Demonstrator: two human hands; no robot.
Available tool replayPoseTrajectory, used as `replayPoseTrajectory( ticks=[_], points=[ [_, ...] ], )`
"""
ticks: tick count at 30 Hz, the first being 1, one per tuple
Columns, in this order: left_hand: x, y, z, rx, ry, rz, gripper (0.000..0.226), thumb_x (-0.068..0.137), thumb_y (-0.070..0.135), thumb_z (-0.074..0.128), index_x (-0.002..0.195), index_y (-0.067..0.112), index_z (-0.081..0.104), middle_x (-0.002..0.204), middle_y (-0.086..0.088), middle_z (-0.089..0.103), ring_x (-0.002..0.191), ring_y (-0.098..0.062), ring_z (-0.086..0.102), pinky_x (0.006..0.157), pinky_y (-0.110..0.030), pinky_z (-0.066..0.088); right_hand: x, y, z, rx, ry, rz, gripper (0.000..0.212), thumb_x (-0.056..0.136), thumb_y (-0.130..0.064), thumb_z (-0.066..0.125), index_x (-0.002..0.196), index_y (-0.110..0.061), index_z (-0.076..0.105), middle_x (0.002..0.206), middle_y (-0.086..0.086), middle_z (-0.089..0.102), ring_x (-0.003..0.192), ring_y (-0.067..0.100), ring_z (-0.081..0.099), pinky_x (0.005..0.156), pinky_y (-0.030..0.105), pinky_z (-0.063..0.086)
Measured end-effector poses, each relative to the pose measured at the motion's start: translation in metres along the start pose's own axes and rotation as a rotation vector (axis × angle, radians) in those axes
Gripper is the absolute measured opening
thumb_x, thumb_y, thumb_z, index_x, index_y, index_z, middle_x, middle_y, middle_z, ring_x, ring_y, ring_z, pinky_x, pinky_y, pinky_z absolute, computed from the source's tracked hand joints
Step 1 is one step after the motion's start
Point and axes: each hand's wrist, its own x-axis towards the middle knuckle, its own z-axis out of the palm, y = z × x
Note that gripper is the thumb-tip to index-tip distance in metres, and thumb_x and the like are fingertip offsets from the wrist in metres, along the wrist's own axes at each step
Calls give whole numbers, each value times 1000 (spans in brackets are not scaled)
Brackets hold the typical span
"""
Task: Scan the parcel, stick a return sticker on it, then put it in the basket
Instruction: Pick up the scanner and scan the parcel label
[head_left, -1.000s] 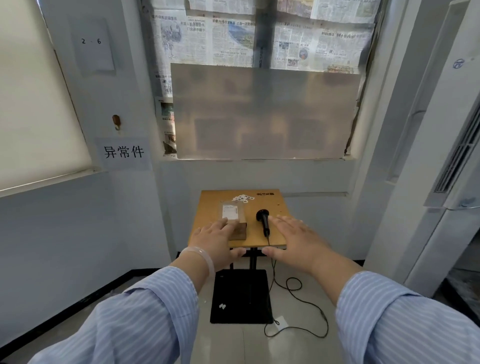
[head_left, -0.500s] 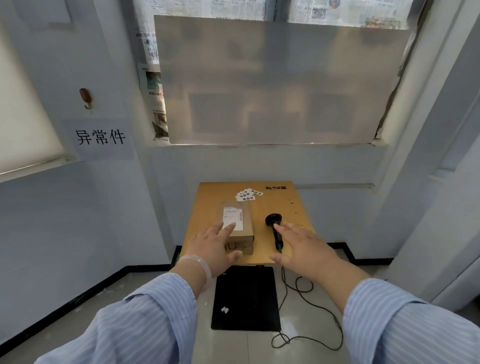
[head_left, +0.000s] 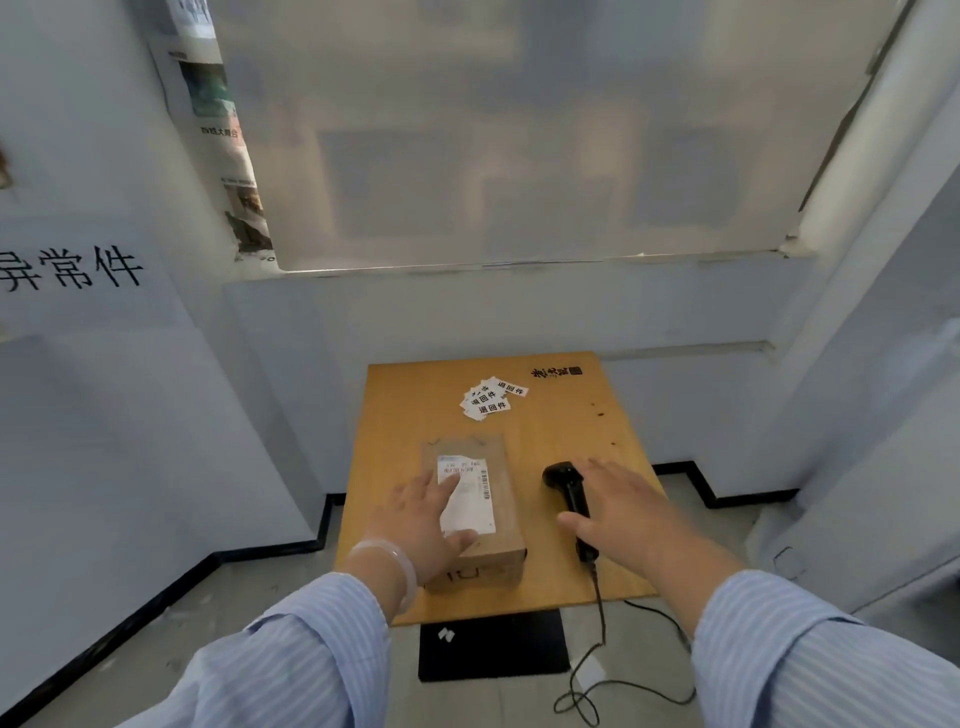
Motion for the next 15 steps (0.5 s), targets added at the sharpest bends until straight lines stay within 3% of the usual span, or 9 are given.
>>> replayPoseTrajectory(
  ticks=[7, 15],
  points=[
    [51, -10, 34, -121, -125, -214, 86, 83, 70, 42, 151, 40, -3, 162, -5, -7, 146, -34, 12, 117, -45, 20, 65, 39, 31, 95, -162, 93, 85, 88, -59, 51, 153, -30, 5, 163, 0, 11, 149, 21, 11, 120, 40, 18],
    [94, 14, 46, -235, -149, -301, 97, 75, 68, 59, 149, 47, 1, 160, -5, -13, 144, -33, 14, 117, -40, 20, 124, 62, 46, 284, -235, 189, 90, 87, -51, 60, 153, -32, 2, 159, 3, 23, 145, 25, 24, 116, 42, 28]
  ],
)
